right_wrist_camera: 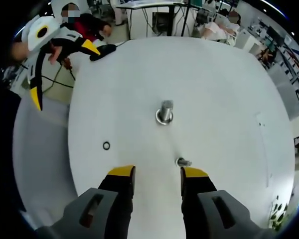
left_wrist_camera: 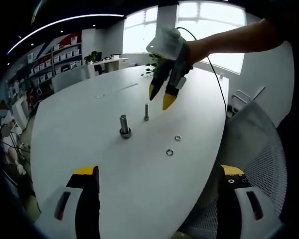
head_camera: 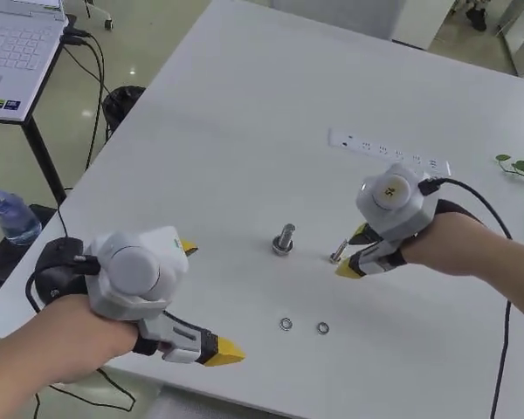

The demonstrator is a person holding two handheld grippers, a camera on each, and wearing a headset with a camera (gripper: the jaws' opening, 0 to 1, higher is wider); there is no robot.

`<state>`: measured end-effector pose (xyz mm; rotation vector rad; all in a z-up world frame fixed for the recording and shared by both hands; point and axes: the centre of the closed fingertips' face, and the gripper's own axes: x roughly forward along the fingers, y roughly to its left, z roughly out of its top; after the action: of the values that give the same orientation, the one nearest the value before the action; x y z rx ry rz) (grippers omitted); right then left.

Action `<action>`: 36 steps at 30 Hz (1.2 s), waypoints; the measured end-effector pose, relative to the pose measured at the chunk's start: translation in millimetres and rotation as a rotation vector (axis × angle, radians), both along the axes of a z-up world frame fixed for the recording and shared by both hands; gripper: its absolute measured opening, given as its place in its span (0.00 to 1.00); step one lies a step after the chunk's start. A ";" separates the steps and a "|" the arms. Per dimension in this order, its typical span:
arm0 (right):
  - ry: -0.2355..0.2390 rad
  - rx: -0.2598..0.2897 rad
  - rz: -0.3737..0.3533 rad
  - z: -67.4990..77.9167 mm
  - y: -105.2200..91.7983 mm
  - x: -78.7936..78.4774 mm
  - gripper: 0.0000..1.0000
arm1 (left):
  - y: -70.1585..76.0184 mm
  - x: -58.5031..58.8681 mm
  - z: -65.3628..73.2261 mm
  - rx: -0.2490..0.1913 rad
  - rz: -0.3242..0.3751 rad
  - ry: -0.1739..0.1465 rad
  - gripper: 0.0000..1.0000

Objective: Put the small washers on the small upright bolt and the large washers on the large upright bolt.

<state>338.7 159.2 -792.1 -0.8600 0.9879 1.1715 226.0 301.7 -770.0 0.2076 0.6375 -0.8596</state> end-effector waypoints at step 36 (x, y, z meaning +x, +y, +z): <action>0.025 -0.005 0.051 -51.3 -4.6 -68.3 0.35 | 4.7 -10.9 -0.3 -0.015 0.006 0.021 0.94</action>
<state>270.4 154.6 -843.4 -0.8812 0.9943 1.2259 215.1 306.4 -770.3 0.1833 0.6511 -0.8620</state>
